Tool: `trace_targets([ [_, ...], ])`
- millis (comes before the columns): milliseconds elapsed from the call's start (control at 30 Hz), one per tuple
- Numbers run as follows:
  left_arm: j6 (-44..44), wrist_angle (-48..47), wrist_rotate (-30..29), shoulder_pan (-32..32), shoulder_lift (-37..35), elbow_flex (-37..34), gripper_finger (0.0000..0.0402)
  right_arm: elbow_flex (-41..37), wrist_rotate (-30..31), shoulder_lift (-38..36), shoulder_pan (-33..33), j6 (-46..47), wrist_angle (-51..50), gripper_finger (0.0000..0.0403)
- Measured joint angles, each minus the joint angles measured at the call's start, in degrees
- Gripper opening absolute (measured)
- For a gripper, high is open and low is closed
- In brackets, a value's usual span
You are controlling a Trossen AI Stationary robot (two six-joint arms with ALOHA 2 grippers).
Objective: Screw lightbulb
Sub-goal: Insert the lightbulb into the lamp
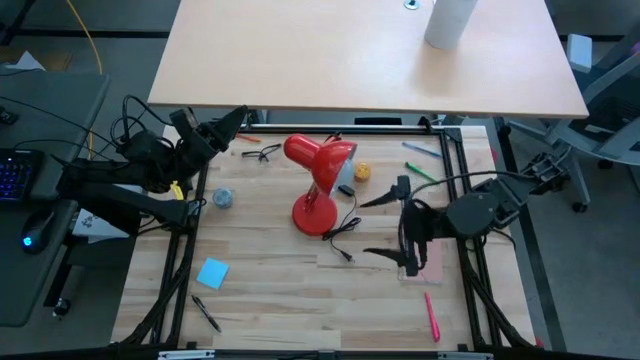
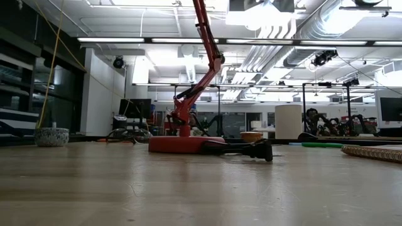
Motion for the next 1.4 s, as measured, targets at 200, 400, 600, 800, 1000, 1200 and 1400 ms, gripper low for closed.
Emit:
trace_targets([
  [200,-0.02,0.0,-0.02,0.0,0.0,0.0,0.0106,0.0,0.57,0.03,-0.23,-0.88,3.77,0.039],
  [400,-0.19,-0.48,-0.02,0.0,0.0,0.0,0.0106,0.0,-2.88,0.79,-0.27,1.92,5.71,0.039],
  [600,-1.53,-1.13,-0.28,0.0,0.11,0.0,0.0106,0.0,21.89,1.95,1.34,-13.94,5.3,0.039],
  [800,-1.53,-1.06,-0.41,0.0,0.09,0.0,0.0106,0.0,30.53,4.76,1.3,-16.74,11.76,0.039],
  [1000,-1.49,-0.83,-0.31,0.0,0.09,0.0,0.0106,-0.11,30.95,7.38,0.97,-20.43,13.61,0.039],
  [1200,-1.9,-0.75,2.72,0.0,0.09,0.0,0.0106,-0.11,37.04,8.69,-1.23,-29.57,23.24,0.039],
  [1400,3.88,-0.85,2.82,0.0,0.09,0.0,0.0106,-0.09,35.97,8.62,-2.18,-33.53,26.09,0.039],
])
